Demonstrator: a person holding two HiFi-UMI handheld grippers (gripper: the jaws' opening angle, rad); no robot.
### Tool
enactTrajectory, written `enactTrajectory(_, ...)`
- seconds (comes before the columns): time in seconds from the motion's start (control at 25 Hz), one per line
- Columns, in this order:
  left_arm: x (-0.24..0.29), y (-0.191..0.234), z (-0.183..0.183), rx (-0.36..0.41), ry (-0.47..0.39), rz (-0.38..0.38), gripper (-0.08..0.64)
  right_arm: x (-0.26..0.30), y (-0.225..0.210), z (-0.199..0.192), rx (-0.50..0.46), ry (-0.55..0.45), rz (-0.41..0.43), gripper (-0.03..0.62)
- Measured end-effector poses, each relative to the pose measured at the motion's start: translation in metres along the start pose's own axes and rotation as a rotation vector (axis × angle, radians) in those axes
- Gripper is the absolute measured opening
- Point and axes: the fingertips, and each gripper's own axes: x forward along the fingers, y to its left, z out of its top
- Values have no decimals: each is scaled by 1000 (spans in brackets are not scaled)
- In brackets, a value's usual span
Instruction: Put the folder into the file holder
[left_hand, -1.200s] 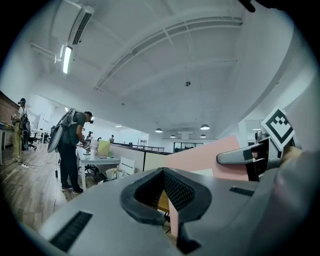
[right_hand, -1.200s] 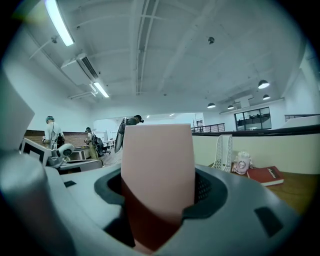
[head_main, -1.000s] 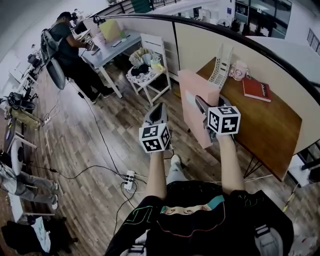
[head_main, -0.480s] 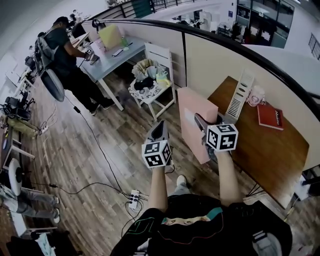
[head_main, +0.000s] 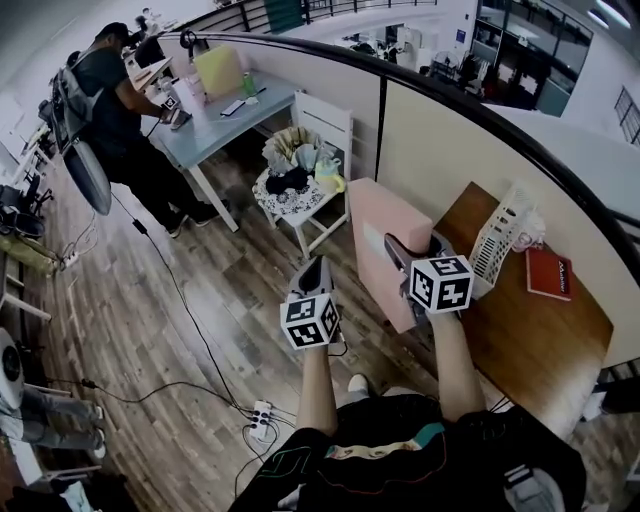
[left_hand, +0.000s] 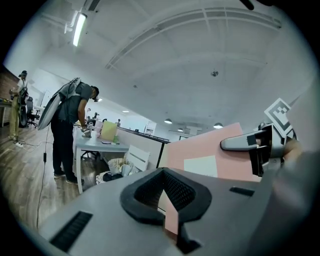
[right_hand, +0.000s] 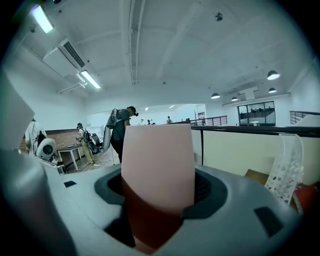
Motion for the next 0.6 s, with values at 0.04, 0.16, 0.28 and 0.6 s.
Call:
enactTrajectory(0.04,3,4,-1,-9,2,3,0,6,-1,1,-7,8,-1,285)
enactTrajectory(0.16,17,21,8,-23,-7,19,0,30,0,8,-25,21,-2,285)
enactTrajectory(0.28,30,38,13,-27,-15,37,0,54,1,10,-24,27,15,285)
enactTrajectory(0.6,53,42,43,-13,-58,52,0,74,-9,38,-7,-14,45,285)
